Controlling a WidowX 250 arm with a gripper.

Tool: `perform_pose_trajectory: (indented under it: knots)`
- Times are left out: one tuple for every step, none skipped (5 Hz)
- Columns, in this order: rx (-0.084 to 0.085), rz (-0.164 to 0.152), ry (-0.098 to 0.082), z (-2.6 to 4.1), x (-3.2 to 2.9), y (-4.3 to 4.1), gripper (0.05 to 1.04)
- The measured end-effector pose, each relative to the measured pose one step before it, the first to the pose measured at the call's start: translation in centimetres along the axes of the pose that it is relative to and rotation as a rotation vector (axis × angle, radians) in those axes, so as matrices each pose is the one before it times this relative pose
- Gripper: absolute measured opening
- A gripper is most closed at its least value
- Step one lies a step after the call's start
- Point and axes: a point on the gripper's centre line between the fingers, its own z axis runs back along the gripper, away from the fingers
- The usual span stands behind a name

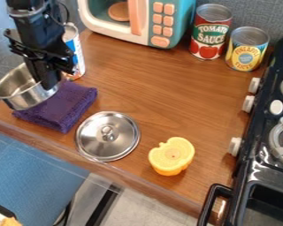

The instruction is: Put the silver pot on top of the purple cloth

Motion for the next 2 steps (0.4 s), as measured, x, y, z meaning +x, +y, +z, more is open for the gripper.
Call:
perform_pose_trajectory:
  knots:
    - [0.0133, 0.0084, 0.0087, -0.704, 0.693, 0.439, 0.068]
    - [0.0073, -0.0003, -0.0033, -0.462, 0.779, -0.15, 0.068]
